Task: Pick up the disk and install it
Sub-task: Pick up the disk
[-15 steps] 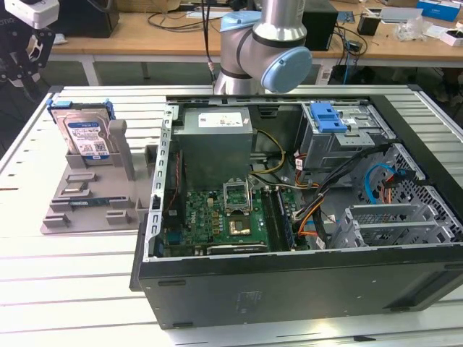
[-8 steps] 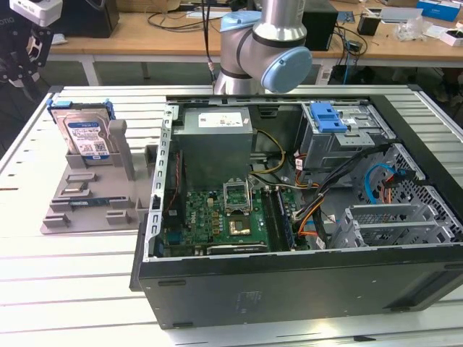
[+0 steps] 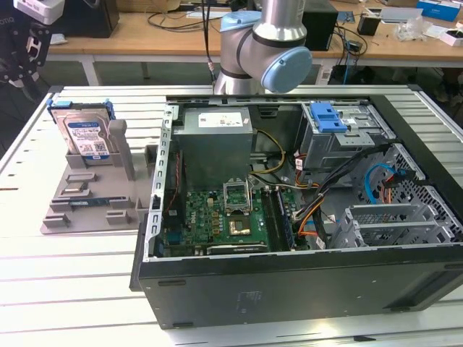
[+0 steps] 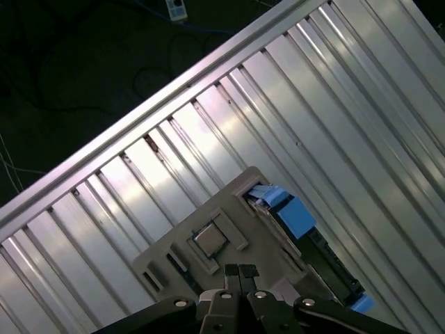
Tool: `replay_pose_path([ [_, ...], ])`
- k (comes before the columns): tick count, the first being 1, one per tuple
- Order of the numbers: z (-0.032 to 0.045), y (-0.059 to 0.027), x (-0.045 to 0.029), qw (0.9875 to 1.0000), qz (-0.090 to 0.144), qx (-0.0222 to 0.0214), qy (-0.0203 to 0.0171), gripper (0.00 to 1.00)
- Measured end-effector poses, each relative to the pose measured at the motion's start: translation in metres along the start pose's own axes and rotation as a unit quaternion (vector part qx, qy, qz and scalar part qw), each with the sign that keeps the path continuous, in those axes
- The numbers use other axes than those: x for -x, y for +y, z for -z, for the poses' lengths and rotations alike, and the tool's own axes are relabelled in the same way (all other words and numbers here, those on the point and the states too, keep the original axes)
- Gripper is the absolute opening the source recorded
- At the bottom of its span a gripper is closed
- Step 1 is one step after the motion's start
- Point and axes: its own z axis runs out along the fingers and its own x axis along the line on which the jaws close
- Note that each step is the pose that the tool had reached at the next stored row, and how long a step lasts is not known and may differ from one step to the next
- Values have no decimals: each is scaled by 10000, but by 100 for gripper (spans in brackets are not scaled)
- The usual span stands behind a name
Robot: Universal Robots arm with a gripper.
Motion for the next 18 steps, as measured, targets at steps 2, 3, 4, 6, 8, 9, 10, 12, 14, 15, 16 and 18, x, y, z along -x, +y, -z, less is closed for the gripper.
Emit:
replay_pose_path([
  [2,0,0,0,10000,75,2,3,11],
  [3,0,0,0,9999,115,2,4,11],
  [4,0,0,0,9999,148,3,6,11],
  [6,0,0,0,9997,227,5,9,11],
  [8,0,0,0,9996,266,6,11,11],
  [9,0,0,0,9996,282,6,11,11],
  [10,0,0,0,9995,306,7,13,11],
  [12,0,0,0,9994,343,8,14,11],
  [14,0,0,0,9994,360,8,15,11],
  [15,0,0,0,9993,375,9,16,11],
  [16,-1,0,0,9991,428,10,17,11],
  [18,-1,0,0,9986,523,12,21,11],
])
